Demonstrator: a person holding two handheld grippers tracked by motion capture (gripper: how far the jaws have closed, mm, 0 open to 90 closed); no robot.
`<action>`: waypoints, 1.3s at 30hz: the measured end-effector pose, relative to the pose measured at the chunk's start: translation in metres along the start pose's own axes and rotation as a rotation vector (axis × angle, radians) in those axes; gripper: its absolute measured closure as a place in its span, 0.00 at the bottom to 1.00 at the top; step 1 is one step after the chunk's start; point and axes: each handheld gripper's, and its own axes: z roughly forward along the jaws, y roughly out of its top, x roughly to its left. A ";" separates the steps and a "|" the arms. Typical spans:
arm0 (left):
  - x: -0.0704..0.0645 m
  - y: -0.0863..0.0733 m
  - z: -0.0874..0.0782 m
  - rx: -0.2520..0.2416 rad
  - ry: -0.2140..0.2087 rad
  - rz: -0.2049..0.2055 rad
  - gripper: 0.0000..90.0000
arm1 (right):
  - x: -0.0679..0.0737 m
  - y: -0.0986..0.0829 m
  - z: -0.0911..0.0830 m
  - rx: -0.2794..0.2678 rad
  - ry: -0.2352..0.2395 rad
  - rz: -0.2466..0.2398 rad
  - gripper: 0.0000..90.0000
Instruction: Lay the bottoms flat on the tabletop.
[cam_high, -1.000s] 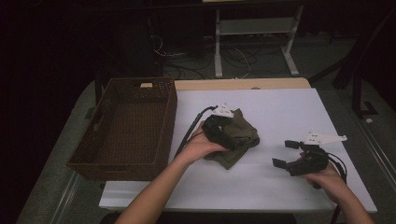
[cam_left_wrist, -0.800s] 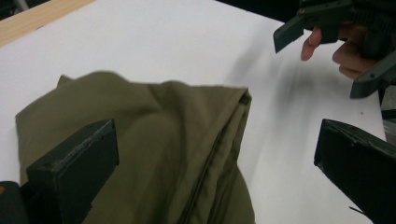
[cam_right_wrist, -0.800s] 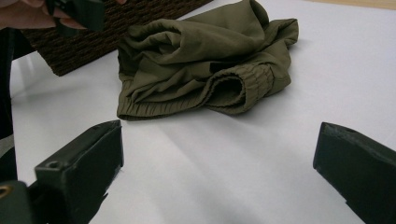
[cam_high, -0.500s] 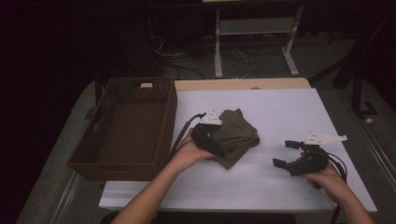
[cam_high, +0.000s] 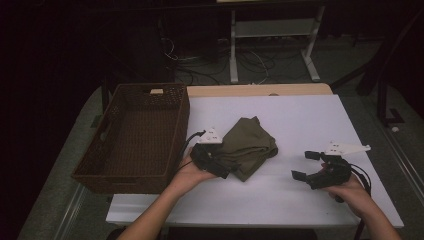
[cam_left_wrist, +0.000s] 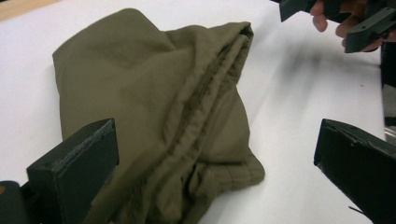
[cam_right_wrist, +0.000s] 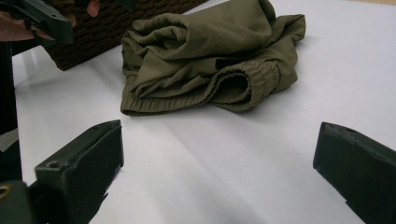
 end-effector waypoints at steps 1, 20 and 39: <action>0.000 -0.002 -0.002 -0.001 0.001 -0.001 0.00 | 0.000 0.000 0.000 0.001 0.000 0.000 0.02; -0.014 -0.042 -0.012 0.029 -0.013 -0.068 0.00 | 0.009 -0.002 0.007 0.048 -0.014 -0.042 0.02; -0.024 -0.060 -0.015 0.025 -0.033 -0.053 0.00 | 0.013 -0.002 0.015 0.150 0.077 -0.011 0.27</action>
